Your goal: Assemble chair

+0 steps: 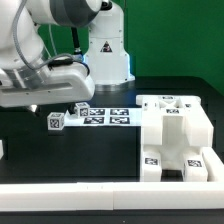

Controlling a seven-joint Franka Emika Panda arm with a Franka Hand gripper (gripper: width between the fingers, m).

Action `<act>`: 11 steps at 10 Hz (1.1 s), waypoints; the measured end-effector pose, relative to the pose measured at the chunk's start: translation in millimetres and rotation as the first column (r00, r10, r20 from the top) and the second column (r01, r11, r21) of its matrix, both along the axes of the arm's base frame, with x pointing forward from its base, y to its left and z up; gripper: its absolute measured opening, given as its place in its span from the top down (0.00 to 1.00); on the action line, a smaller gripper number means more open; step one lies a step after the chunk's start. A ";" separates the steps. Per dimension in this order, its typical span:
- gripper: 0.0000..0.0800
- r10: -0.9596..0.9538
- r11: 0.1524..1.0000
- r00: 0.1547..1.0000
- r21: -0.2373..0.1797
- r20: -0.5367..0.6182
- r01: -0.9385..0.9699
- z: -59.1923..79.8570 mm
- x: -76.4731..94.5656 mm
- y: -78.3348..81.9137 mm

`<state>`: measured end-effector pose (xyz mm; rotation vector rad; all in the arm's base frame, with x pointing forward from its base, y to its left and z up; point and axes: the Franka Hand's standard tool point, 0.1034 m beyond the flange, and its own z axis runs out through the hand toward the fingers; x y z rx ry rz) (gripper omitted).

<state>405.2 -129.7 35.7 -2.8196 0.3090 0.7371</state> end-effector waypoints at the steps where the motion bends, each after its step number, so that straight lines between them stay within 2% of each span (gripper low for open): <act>1: 0.19 -0.002 1.000 0.999 0.017 -0.042 0.003 0.1 -3.8 -0.2; 3: 0.19 0.001 0.997 0.982 0.070 -0.189 0.012 -5.1 3.0 -0.4; 8: 0.19 0.018 0.997 0.976 0.079 -0.215 -0.001 -8.2 0.7 2.3; 9: 0.19 0.041 0.996 0.952 0.093 -0.304 -0.013 -7.1 -4.6 -0.9; 10: 0.19 0.058 0.994 0.931 0.104 -0.359 -0.021 -10.9 0.0 1.2; 11: 0.19 0.065 0.994 0.935 0.109 -0.349 -0.028 -13.3 3.4 2.7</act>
Offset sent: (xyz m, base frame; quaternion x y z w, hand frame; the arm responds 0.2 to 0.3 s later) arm -0.0064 0.0107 0.0013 0.0004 -0.1192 0.0451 0.9918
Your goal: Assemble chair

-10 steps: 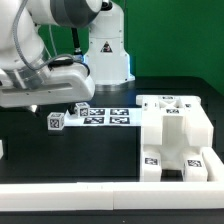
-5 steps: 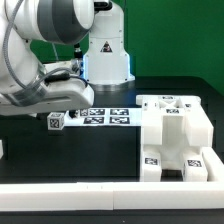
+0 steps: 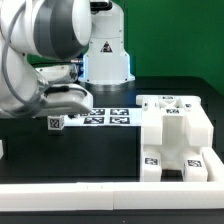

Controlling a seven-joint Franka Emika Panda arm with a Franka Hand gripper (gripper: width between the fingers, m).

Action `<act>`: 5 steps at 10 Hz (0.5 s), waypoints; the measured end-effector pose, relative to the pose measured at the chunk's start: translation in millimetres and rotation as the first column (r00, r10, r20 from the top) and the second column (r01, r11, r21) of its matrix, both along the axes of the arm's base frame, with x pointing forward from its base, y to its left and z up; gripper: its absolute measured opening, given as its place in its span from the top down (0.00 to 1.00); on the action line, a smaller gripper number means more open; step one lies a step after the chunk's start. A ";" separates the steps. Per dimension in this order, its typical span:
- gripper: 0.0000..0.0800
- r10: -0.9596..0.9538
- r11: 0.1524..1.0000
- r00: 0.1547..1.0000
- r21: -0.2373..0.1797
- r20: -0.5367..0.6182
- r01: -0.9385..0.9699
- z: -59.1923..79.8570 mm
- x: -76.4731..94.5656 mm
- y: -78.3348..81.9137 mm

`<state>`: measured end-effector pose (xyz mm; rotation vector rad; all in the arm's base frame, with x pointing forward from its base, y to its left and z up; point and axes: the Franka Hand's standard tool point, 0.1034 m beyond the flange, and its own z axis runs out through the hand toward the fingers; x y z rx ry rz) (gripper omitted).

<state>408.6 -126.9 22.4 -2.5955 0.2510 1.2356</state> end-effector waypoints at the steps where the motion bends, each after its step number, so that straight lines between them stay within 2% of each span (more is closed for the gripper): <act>1: 0.19 0.000 1.000 1.000 0.000 -0.001 0.000 -0.1 -0.3 0.0; 3: 0.19 -0.006 1.000 1.000 -0.002 -0.030 0.006 -1.2 -6.3 -0.6; 4: 0.19 -0.022 1.000 0.994 0.001 -0.104 0.023 -6.7 -18.3 -3.2; 5: 0.19 -0.029 1.000 0.988 0.002 -0.152 0.030 -9.1 -22.2 -1.3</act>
Offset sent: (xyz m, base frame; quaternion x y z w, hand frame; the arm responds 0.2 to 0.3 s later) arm -0.0259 -0.0293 -0.0157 -0.0287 -0.1552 0.1055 0.9818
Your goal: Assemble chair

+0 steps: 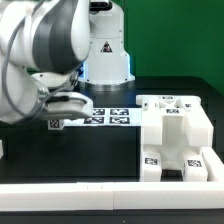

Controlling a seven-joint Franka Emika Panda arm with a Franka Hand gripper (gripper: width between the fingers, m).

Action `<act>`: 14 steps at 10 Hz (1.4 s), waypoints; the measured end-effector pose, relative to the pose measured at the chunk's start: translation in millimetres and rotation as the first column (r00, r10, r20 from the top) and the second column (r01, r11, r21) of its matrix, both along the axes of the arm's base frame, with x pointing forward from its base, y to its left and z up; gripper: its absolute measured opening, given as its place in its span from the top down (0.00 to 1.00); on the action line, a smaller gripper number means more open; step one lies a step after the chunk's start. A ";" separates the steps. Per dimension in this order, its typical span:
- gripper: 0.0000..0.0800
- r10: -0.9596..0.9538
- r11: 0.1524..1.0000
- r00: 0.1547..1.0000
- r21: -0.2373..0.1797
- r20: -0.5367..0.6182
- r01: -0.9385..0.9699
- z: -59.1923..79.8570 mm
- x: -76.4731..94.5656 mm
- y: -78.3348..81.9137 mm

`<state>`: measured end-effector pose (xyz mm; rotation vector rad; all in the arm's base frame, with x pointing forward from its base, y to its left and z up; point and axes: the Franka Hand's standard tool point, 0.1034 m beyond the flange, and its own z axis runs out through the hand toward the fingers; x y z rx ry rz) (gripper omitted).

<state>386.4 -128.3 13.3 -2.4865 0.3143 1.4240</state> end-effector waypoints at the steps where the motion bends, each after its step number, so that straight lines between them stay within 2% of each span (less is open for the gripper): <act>1: 0.19 0.003 1.000 1.000 -0.002 -0.006 -0.003 -0.2 -0.4 2.3; 3: 0.19 0.007 1.000 1.000 0.002 0.000 -0.007 -1.2 0.2 2.0; 5: 0.19 0.004 1.000 0.999 0.008 -0.036 -0.003 -6.2 -7.3 2.8; 7: 0.22 0.006 1.000 0.999 0.010 -0.034 -0.006 -6.3 -6.8 3.4; 9: 0.65 0.007 1.000 0.999 0.010 -0.035 -0.006 -6.5 -7.2 3.6; 11: 0.65 0.015 1.000 1.000 0.009 -0.023 -0.015 -4.9 -3.3 6.1; 12: 0.65 0.036 0.999 0.999 0.005 0.010 -0.036 9.3 8.1 16.7; 13: 0.65 0.054 0.998 0.998 0.010 0.010 -0.054 34.4 18.1 30.1; 14: 0.65 0.070 0.998 0.995 -0.010 0.071 -0.069 52.0 36.9 40.7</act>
Offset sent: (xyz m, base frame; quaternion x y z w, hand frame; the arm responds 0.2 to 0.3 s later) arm 0.0000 0.0000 0.0000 0.0000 0.0000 0.0000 1.0000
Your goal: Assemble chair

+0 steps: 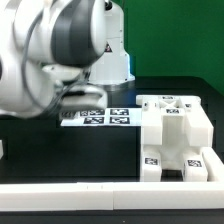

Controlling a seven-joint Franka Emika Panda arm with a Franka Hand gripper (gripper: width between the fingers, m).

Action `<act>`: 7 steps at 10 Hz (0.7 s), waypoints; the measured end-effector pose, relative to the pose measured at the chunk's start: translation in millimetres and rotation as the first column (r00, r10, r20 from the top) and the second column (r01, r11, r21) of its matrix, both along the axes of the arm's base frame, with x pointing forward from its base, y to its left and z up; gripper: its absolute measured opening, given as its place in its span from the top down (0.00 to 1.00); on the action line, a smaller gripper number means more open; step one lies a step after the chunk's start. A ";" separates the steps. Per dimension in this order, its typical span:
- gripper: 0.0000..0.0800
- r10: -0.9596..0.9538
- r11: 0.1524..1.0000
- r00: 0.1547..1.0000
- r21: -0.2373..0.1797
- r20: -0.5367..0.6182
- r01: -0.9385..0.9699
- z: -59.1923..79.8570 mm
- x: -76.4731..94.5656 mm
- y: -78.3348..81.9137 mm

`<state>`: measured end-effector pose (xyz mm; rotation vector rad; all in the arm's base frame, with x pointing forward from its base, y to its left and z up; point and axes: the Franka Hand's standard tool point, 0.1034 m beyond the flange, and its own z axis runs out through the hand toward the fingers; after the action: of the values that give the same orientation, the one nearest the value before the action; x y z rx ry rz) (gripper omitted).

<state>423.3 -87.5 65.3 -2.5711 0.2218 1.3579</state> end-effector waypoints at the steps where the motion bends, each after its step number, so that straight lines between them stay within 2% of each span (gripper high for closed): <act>1: 0.65 0.022 1.000 0.996 -0.011 0.084 -0.021 20.8 17.5 9.1; 2: 0.65 0.028 0.999 0.990 -0.019 0.139 -0.025 29.3 22.4 11.1; 3: 0.65 0.028 0.999 0.978 -0.042 0.205 -0.019 23.6 25.3 7.0; 6: 0.65 0.040 0.995 0.917 -0.096 0.397 -0.001 26.0 33.9 5.4; 7: 0.65 0.061 0.994 0.883 -0.108 0.466 -0.012 38.4 47.4 16.0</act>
Offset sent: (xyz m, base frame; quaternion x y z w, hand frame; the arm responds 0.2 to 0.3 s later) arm 0.0000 0.0000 0.0000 0.0000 0.1296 0.0000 0.9916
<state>470.7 -71.5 103.7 -2.9049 0.1588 0.7057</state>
